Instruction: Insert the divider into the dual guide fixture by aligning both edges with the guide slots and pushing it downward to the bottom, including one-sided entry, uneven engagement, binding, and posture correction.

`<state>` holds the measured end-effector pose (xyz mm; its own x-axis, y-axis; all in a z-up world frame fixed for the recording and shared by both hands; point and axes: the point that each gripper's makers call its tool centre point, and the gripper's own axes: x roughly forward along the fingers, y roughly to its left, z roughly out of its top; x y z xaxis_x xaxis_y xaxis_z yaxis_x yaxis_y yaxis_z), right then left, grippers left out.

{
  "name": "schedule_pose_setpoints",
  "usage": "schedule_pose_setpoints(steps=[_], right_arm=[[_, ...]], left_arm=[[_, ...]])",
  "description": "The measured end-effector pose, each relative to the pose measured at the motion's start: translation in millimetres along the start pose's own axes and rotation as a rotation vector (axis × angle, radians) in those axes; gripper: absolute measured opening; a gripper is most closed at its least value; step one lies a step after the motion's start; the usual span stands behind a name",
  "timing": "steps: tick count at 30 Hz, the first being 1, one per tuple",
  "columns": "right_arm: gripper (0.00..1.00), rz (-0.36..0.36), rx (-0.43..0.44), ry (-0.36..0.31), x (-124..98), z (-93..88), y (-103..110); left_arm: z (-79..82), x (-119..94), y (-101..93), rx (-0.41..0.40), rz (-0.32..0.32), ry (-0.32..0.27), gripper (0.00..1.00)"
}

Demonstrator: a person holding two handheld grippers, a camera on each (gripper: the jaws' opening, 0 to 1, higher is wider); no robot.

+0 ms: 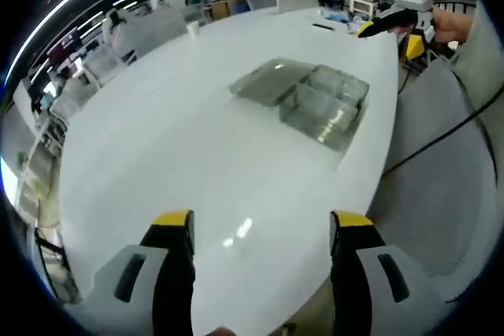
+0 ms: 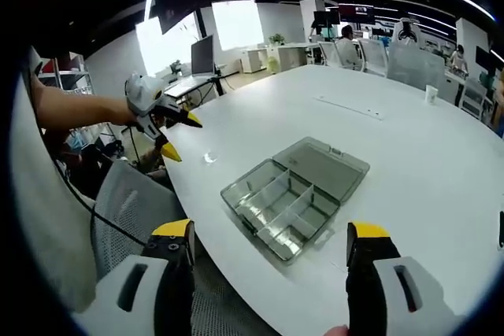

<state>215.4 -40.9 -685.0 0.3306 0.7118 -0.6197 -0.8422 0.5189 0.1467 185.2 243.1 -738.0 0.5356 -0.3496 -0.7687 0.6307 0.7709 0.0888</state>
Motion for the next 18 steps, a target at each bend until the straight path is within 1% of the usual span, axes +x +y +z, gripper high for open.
schedule_pose_setpoints(steps=[8, 14, 18], right_arm=[[0.77, 0.003, -0.002, 0.010, 2, 0.2, 0], [0.77, 0.002, 0.001, 0.014, 3, -0.5, -1], [0.77, 0.002, 0.005, 0.018, 3, -1.9, -1]], left_arm=[[-8.3, 4, 1.5, 0.037, -0.012, 0.029, 0.64], [-18.1, 10, 6.0, 0.058, -0.026, 0.056, 0.62], [-20.0, 13, 7.5, 0.078, -0.035, 0.068, 0.60]])
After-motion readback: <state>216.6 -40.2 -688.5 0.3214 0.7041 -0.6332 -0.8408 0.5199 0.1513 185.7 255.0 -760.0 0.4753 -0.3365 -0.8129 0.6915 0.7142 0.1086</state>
